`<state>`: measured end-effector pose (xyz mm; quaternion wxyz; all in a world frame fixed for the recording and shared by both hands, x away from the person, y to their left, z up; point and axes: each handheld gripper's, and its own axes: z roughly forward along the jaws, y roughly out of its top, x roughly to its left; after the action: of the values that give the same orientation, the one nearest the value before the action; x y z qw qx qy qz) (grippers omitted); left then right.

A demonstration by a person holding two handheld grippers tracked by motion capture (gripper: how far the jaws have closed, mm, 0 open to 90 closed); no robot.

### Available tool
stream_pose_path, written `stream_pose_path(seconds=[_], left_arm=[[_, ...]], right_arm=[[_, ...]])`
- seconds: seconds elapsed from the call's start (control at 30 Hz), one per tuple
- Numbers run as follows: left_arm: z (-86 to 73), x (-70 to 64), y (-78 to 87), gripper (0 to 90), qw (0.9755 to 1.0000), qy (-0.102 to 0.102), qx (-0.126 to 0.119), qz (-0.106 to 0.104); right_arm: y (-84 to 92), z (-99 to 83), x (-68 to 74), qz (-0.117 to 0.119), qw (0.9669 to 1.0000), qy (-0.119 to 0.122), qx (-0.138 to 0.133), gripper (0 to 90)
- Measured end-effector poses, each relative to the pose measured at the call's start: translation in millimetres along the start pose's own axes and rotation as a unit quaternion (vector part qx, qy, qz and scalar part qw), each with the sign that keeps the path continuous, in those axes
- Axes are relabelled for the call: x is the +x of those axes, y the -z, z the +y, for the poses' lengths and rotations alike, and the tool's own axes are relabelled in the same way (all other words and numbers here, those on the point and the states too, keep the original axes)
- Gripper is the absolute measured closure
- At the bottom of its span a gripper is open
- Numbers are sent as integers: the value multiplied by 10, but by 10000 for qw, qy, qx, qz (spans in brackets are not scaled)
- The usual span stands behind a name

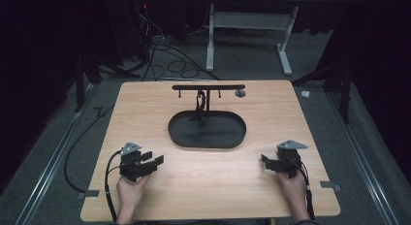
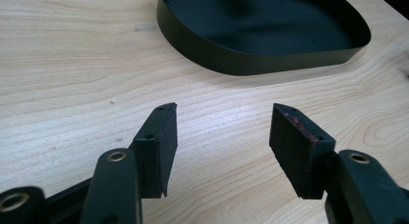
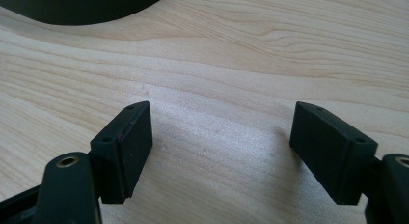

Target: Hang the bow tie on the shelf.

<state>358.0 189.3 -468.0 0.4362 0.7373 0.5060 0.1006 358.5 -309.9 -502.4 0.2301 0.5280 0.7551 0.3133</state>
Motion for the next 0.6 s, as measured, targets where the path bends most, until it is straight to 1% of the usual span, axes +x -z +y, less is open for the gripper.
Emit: stream_pose_path(seconds=[0.13,0.3,0.4,0.6], left_arm=[[-12,-15,-39,437,10000,-37,-4,42],[-12,-34,-99,439,10000,-30,-16,-1],[-15,-48,-130,440,10000,-83,-10,9],[-31,-52,-195,441,10000,-61,11,56]], right_arm=[[1,0,2,2,10000,-11,4,241],[2,0,2,2,10000,-16,7,241],[2,0,3,2,10000,-21,8,241],[1,0,2,2,10000,-12,4,241]])
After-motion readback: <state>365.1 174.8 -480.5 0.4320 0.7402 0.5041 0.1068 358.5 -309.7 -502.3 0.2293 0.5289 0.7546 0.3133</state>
